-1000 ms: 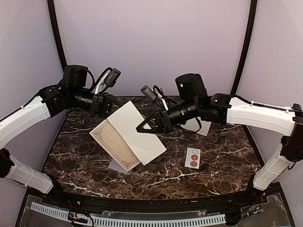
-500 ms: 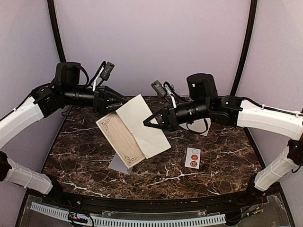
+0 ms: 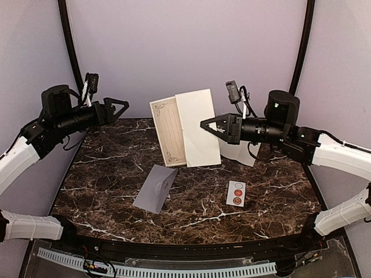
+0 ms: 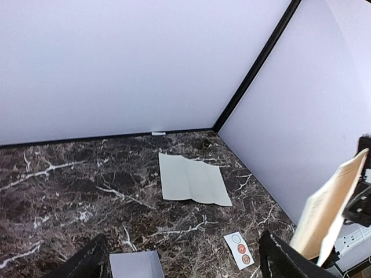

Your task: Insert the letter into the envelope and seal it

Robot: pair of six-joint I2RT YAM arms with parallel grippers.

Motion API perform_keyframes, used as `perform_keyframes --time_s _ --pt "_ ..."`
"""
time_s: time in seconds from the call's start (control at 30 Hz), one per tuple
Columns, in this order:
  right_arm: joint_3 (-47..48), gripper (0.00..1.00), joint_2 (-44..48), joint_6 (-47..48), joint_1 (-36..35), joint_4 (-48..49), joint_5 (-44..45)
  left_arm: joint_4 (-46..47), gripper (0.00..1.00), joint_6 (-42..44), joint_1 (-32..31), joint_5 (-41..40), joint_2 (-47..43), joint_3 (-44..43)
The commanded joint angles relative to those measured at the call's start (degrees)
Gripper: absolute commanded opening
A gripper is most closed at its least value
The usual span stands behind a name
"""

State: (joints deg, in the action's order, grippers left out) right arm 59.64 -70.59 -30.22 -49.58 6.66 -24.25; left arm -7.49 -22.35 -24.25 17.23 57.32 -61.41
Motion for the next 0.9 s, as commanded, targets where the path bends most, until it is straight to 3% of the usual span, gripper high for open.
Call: perform_keyframes --time_s 0.0,0.1,0.27,0.43,0.57,0.67,0.87 --pt "0.2 0.0 1.4 -2.1 -1.1 11.7 -5.3 4.2 0.88 -6.0 0.2 1.7 4.2 3.6" --pt "2.2 0.0 -0.2 -1.3 -3.0 12.0 -7.2 10.1 0.88 -8.1 -1.5 10.5 6.6 6.1" --pt "4.8 0.0 -2.8 -0.3 -4.4 10.7 -6.1 17.6 0.88 -4.6 -10.8 21.0 11.2 4.5" --pt "4.8 0.0 -4.0 -0.9 -4.4 9.5 -2.2 27.5 0.89 -6.1 -13.9 30.6 10.1 6.3" --pt "4.6 0.0 -5.2 -2.3 -4.4 11.6 -3.7 31.0 0.89 -7.6 -14.0 32.1 9.4 8.0" --pt "5.1 0.0 -6.2 -2.6 -4.5 12.4 -5.5 31.1 0.82 -8.1 -14.1 32.5 10.2 8.1" --pt "5.6 0.0 -7.3 -2.9 -4.7 13.1 -7.4 35.7 0.8 -9.9 -15.1 31.4 11.8 7.9"
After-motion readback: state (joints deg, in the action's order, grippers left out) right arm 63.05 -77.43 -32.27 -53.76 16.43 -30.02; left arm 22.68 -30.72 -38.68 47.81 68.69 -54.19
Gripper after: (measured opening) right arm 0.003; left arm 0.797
